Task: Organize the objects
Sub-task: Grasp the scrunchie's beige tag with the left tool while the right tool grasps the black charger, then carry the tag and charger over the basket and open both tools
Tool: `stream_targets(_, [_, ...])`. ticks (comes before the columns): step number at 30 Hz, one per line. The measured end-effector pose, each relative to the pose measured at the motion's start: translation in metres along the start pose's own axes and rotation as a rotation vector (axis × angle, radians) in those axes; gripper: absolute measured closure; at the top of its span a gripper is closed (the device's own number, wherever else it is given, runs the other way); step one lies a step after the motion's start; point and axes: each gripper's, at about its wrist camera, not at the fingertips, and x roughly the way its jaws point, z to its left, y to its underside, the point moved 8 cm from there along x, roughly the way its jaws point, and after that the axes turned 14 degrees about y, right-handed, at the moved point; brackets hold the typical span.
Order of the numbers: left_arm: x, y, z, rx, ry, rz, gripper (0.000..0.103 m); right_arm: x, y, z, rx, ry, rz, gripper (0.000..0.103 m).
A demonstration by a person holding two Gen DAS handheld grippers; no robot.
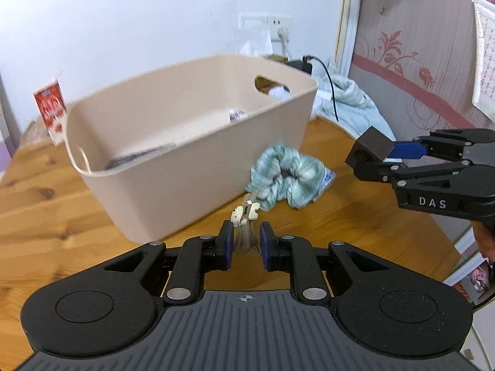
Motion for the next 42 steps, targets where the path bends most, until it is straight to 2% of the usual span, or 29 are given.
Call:
stream_targets(10, [-0.039,-0.035,0.012,0.021,-0.051,-0.097,0.085,-0.026,-0.046,-0.001,0.025,-0.002,-0.117,0.062])
stream_targets(21, [-0.045,-0.075,0.044,-0.002,-0.128,-0.165,0.085,-0.025,-0.096,0.008,0.046,-0.016,-0.212,0.062])
stream_targets(31, [0.004,-0.087,0.086,-0.053,-0.184,-0.116,0.085,0.012,-0.119,0.024,0.041,-0.028,-0.193,0.062])
stream_targets(38, [0.041,-0.078,0.12,-0.132,-0.235,-0.045,0.085,0.051,-0.12,0.042,0.006,-0.021,-0.119,0.062])
stream_targets(42, [0.054,-0.076,0.124,-0.118,-0.254,-0.007,0.085,0.071,-0.111,0.049,-0.007,-0.026,-0.069,0.062])
